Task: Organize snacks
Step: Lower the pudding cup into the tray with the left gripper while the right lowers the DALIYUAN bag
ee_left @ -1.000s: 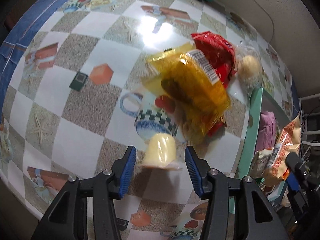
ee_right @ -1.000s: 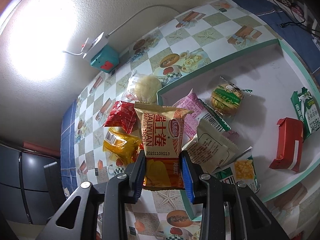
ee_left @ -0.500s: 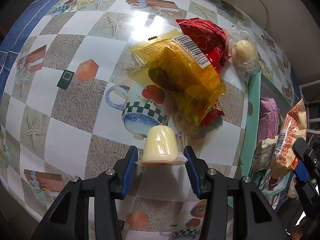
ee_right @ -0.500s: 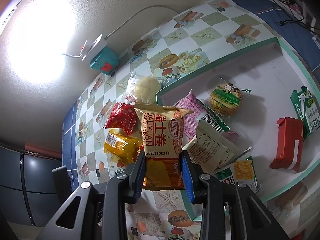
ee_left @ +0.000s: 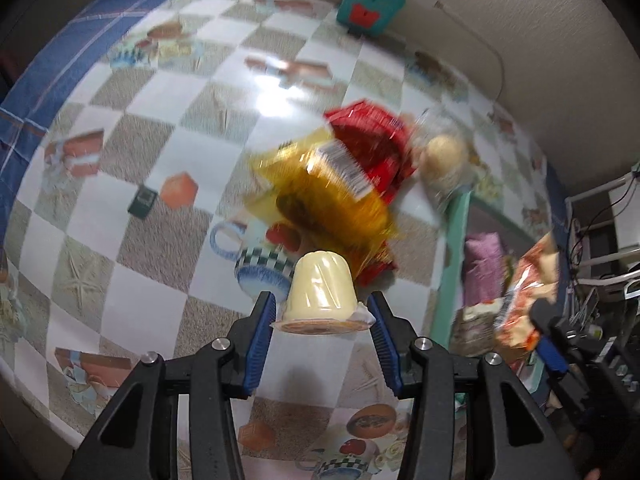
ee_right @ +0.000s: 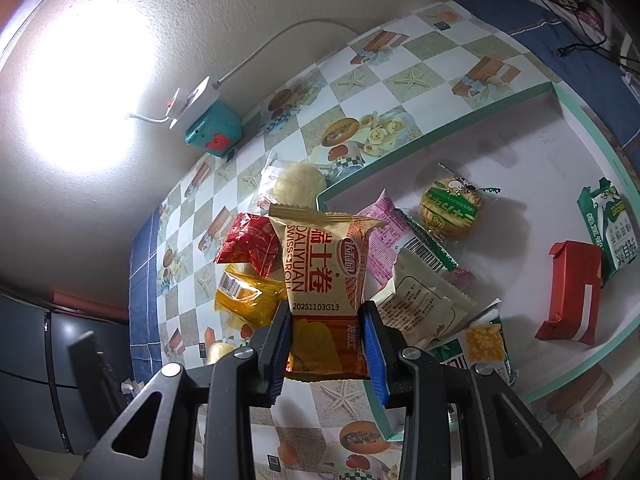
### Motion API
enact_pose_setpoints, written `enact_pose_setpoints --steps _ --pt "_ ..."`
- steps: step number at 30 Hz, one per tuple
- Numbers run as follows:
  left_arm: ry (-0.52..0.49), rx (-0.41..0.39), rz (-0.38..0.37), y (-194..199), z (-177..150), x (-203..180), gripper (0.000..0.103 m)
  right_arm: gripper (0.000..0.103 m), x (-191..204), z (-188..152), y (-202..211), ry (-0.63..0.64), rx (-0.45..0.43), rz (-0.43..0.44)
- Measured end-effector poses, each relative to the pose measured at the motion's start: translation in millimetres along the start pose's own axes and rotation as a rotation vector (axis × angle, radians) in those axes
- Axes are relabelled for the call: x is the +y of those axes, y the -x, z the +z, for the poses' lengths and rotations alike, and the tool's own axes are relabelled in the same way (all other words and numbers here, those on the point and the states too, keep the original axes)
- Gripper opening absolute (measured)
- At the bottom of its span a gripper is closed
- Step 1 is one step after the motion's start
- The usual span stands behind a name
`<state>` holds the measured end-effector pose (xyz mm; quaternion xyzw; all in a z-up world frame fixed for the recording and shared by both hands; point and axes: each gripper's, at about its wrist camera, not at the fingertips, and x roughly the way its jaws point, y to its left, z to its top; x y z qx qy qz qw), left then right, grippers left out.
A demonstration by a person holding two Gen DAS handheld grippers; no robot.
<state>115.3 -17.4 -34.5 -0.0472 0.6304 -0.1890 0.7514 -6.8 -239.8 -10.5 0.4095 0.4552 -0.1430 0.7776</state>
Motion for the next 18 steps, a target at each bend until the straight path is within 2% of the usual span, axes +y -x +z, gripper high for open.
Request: enact_pose_setpoints --steps 8,13,18 --pt "-0.013 -0.058 -0.027 12.2 2.8 -10.9 0.049 0.036 -16.3 7.5 -4.2 -0.053 0.013 -0.011" --pt "-0.059 -0.091 -0.046 12.3 3.6 -43.8 0.049 0.036 -33.8 17.1 4.9 -0.098 -0.018 -0.018" --pt "-0.119 -0.087 -0.066 7.6 1.2 -79.5 0.049 0.036 -62.6 29.4 14.6 -0.168 -0.053 -0.063"
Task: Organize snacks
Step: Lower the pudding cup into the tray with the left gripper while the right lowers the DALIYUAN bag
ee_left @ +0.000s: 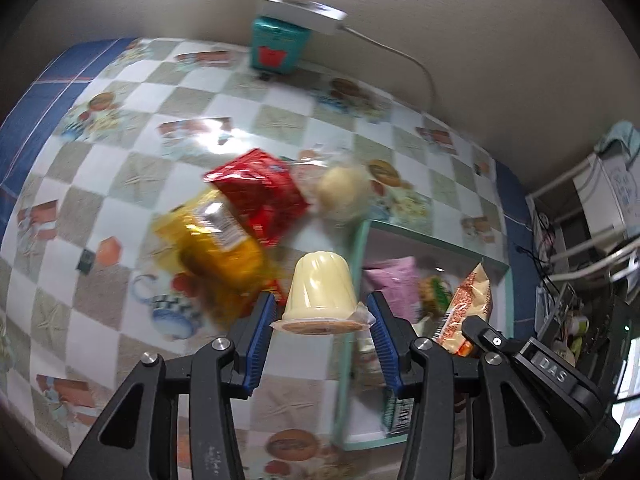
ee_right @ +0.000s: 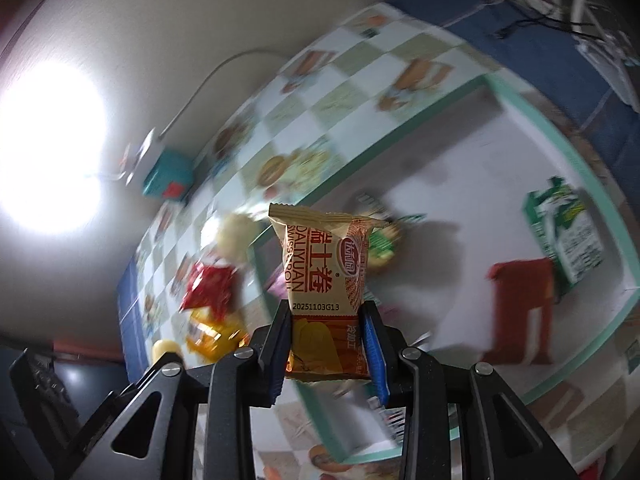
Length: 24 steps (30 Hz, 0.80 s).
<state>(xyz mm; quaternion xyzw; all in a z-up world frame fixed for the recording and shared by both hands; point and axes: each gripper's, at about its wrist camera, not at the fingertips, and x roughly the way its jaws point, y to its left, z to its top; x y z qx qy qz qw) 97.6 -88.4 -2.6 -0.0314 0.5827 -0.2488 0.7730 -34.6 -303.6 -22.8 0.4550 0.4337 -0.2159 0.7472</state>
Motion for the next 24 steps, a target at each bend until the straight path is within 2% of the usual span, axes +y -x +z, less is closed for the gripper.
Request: enact_pose_setpoints --steps 11,20,24 --pt "-0.12 0.011 -0.025 -15.2 -0.1 -68.3 0.049 0.036 -58.0 34.4 16.6 -0.136 -0.067 -0.088" --pt "-0.185 0.022 -0.069 -36.9 -3.0 -118.6 0.049 0.036 -71.1 42.4 17.9 -0.137 -0.088 -0.144" --pt "-0.217 0.062 -0.087 -59.2 -10.4 -137.9 0.049 0.036 -77.7 44.1 17.5 -0.141 -0.095 -0.176"
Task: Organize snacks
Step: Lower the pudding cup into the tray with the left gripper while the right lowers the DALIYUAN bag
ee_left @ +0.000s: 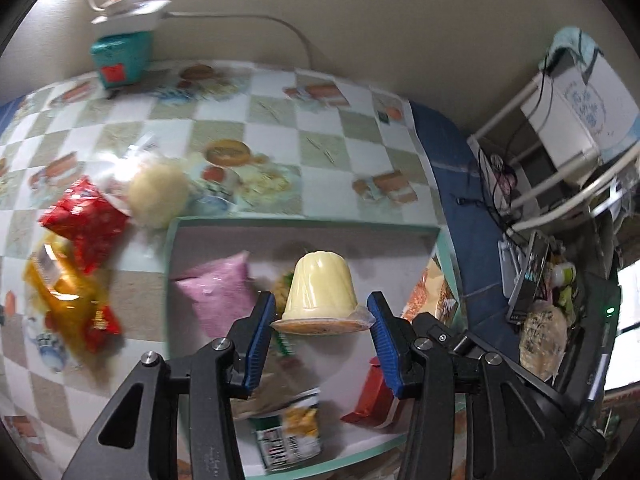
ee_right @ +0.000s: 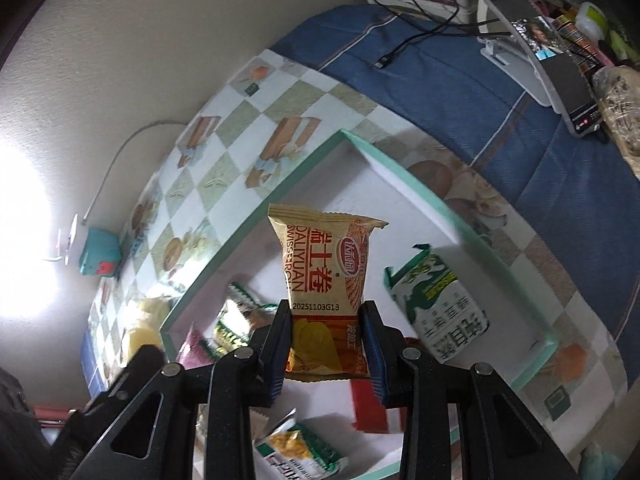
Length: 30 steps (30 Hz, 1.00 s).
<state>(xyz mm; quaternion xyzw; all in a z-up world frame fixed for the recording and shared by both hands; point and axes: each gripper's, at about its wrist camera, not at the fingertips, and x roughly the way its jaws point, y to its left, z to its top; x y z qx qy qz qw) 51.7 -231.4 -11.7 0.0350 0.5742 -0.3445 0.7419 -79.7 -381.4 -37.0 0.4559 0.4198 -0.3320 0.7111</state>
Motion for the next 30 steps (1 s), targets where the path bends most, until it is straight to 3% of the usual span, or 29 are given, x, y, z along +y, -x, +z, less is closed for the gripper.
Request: enact_pose_setpoints --steps 10,28,30 --pt "-0.031 0.032 0.001 -29.2 0.1 -9.8 0.049 0.036 -9.6 5.1 -5.5 -0.017 -0.001 -0.024" --pt "0.014 0.067 0.006 -29.2 2.5 -0.2 0.051 0.038 -8.0 5.2 -7.7 -0.023 0.024 -0.043" --pt "0.022 0.064 0.002 -25.8 3.5 1.9 0.051 0.044 -7.8 6.1 -7.7 -0.024 0.03 -0.053"
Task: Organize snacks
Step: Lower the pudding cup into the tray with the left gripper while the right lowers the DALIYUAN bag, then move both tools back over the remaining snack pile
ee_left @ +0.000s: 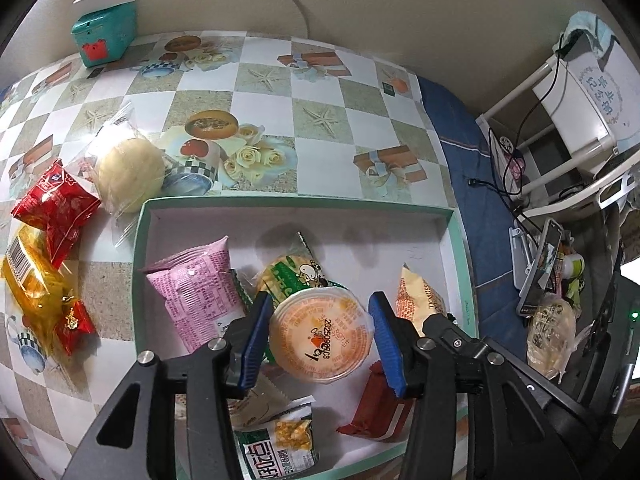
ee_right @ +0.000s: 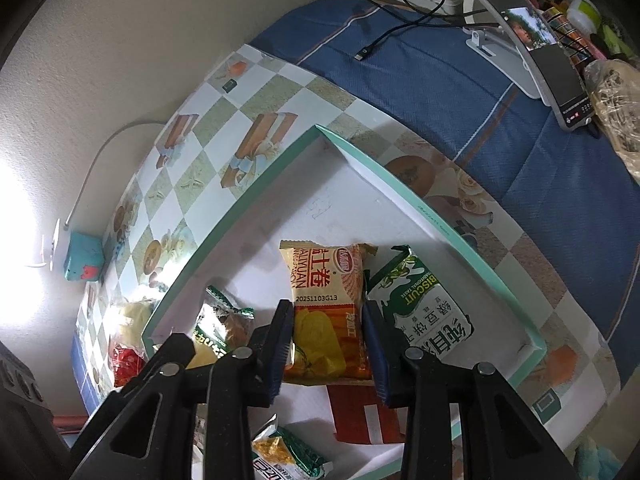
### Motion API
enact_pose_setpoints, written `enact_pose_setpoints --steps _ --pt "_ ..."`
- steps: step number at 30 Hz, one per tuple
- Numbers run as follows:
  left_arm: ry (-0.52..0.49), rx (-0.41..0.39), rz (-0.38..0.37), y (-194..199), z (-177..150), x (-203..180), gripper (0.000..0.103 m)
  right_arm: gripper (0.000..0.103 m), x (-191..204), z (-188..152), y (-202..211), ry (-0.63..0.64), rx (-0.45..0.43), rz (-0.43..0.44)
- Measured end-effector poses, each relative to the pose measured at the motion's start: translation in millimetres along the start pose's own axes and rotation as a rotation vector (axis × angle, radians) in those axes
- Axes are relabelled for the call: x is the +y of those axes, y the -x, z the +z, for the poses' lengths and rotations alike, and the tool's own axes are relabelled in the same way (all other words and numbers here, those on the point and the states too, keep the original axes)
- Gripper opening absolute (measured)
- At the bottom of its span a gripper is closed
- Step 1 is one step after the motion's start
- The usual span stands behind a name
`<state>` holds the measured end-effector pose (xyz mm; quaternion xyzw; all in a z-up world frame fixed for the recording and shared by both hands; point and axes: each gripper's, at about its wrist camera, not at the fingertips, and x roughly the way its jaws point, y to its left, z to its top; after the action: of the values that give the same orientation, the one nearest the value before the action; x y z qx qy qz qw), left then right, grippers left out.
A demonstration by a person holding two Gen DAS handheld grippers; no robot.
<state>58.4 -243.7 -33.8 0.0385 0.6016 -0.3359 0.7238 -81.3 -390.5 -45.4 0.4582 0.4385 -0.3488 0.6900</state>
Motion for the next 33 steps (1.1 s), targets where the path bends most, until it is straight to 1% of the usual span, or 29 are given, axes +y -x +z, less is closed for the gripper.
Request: enact_pose_setpoints --steps 1,3,7,8,9,10,12,14,16,18,19,22,25,26,27,28,30,33 --pt "0.004 -0.002 -0.002 1.6 0.7 1.1 0.053 0.046 0.2 0.3 -0.6 0.001 0.007 -0.005" --pt "0.013 -0.007 -0.009 5.9 2.0 3.9 0.057 0.056 0.7 0.4 -2.0 0.007 0.018 -0.017" --pt "0.038 -0.017 -0.016 13.4 5.9 11.1 0.058 0.061 3.9 0.1 -3.3 0.026 0.031 -0.044" --pt "0.047 -0.019 -0.014 15.4 6.9 14.0 0.06 0.066 4.9 0.0 -2.5 0.032 0.03 -0.049" --pt "0.057 -0.024 -0.01 17.4 8.1 17.3 0.061 0.069 6.3 -0.2 -1.2 0.038 0.028 -0.055" --pt "0.064 -0.027 -0.006 19.0 8.8 20.0 0.064 0.07 8.0 -0.6 0.5 0.044 0.023 -0.062" --pt "0.087 -0.04 0.01 22.7 11.0 27.5 0.067 0.077 11.0 -1.3 3.2 0.055 0.015 -0.076" --pt "0.119 -0.055 0.043 25.7 12.9 37.4 0.075 0.079 14.4 -2.2 6.3 0.066 0.005 -0.088" --pt "0.147 -0.071 0.073 28.0 14.3 47.0 0.078 0.08 17.7 -3.8 9.1 0.075 -0.001 -0.086" --pt "0.167 -0.082 0.105 29.3 15.5 57.7 0.078 0.086 22.1 -5.8 11.2 0.088 -0.004 -0.079" --pt "0.171 -0.084 0.118 29.5 15.5 61.8 0.079 0.087 24.9 -7.2 12.6 0.098 -0.007 -0.08" --pt "0.184 -0.093 0.161 32.5 16.6 75.5 0.08 0.088 35.0 -10.6 17.5 0.134 -0.017 -0.083" --pt "0.193 -0.119 0.203 40.9 17.6 86.7 0.081 0.089 46.7 -14.4 22.7 0.166 -0.029 -0.078" --pt "0.196 -0.13 0.217 44.7 17.8 90.8 0.083 0.092 49.8 -15.5 24.2 0.173 -0.032 -0.076" --pt "0.2 -0.14 0.232 48.8 18.1 95.1 0.084 0.097 55.5 -17.8 26.2 0.189 -0.034 -0.071" --pt "0.204 -0.148 0.241 51.8 18.3 98.3 0.085 0.098 60.3 -19.6 27.0 0.202 -0.035 -0.063" --pt "0.218 -0.163 0.257 60.2 18.8 108.4 0.085 0.098 69.3 -23.0 29.6 0.228 -0.035 -0.044" --pt "0.243 -0.177 0.272 72.0 18.4 124.6 0.085 0.098 82.0 -30.7 32.7 0.258 -0.042 -0.041"
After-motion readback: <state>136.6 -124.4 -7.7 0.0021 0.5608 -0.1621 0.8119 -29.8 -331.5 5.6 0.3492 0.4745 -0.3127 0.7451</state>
